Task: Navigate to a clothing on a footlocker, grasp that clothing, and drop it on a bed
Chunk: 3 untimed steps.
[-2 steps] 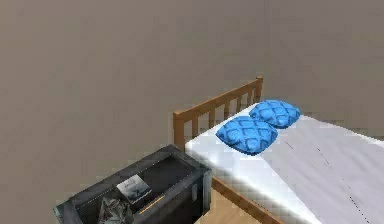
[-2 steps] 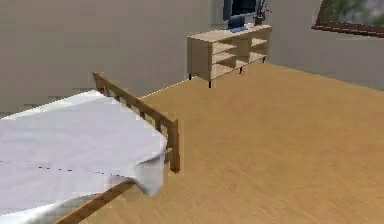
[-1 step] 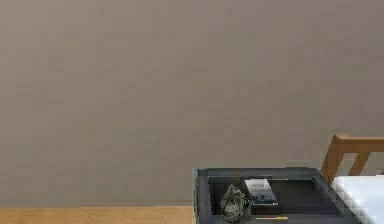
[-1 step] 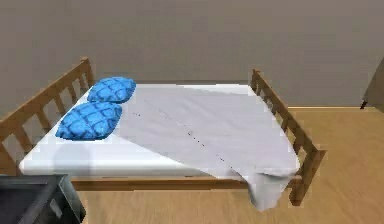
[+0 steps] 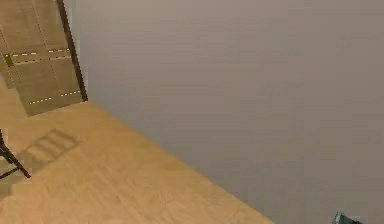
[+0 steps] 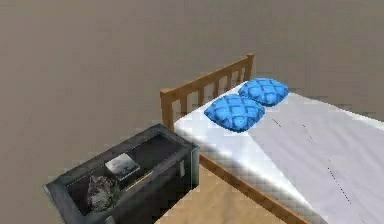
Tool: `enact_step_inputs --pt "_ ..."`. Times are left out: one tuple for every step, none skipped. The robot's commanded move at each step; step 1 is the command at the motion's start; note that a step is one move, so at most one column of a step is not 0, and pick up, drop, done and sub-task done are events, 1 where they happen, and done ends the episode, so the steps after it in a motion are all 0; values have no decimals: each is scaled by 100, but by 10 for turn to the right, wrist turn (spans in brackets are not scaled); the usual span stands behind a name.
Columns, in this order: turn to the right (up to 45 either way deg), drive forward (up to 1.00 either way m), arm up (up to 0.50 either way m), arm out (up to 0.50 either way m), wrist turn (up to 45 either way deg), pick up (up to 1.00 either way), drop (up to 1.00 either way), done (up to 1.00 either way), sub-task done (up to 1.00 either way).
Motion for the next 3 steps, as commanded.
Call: enact_step_inputs --pt "-330 0 0 0 0 0 0 0 0" --pt "0 0 50 0 0 0 0 0 0" --pt "0 0 14 0 0 0 0 0 0"
